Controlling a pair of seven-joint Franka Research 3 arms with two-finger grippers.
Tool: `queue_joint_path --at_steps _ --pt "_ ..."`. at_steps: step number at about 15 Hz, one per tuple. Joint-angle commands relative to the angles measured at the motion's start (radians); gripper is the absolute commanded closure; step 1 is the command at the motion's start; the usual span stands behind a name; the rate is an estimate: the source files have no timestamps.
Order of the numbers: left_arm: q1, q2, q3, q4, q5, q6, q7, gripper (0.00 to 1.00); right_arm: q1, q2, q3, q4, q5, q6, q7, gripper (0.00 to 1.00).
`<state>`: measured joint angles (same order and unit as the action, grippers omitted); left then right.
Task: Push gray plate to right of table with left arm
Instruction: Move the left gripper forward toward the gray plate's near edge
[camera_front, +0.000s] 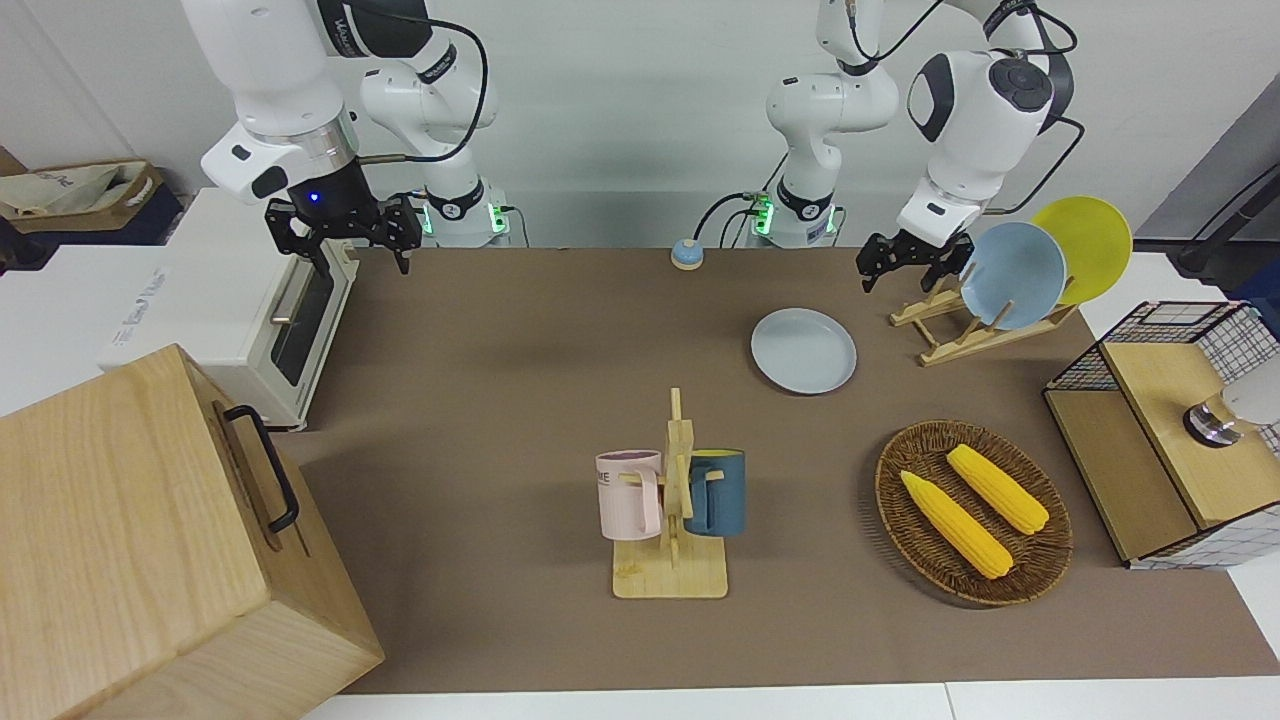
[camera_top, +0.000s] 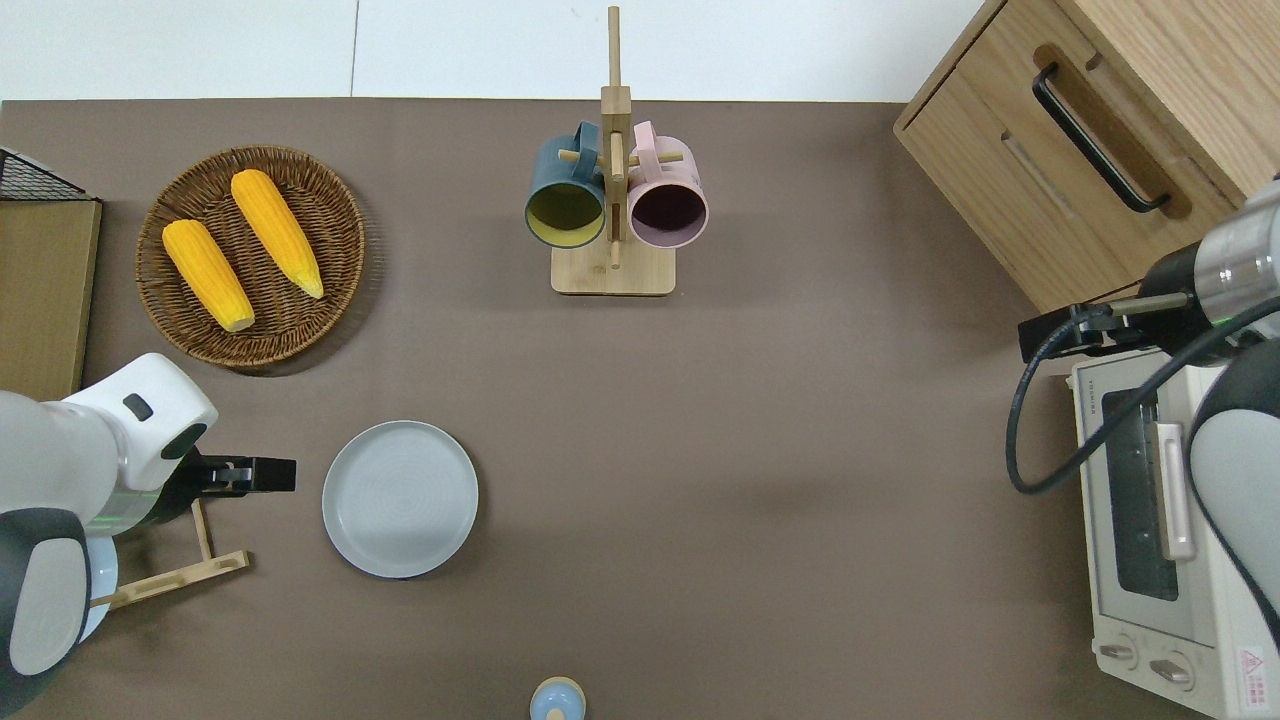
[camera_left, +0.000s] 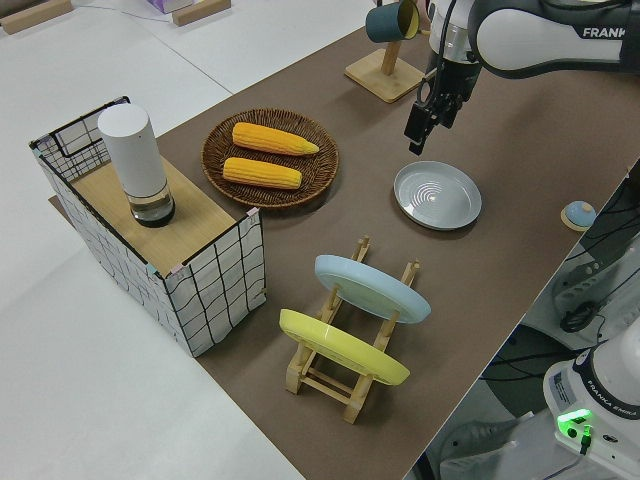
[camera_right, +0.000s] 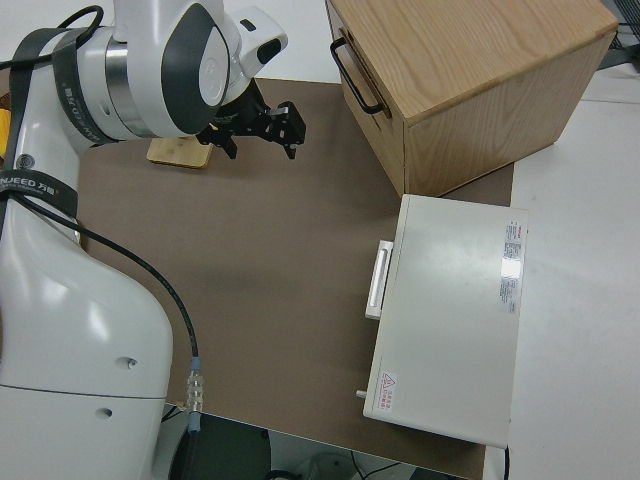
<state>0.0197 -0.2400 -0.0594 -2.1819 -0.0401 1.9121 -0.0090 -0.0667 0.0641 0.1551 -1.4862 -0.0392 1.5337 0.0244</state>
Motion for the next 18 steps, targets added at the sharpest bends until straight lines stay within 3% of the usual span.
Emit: queue_joint_path --at_steps 1,18 --pt "-0.007 -0.059 0.000 -0.093 -0.010 0.065 -0.031 0.00 -0.001 -0.006 0.000 0.001 0.007 -0.010 0.003 0.017" --pt "-0.007 -0.062 -0.014 -0.288 -0.009 0.269 -0.075 0.00 -0.001 -0.006 0.000 0.001 0.007 -0.010 0.003 0.017"
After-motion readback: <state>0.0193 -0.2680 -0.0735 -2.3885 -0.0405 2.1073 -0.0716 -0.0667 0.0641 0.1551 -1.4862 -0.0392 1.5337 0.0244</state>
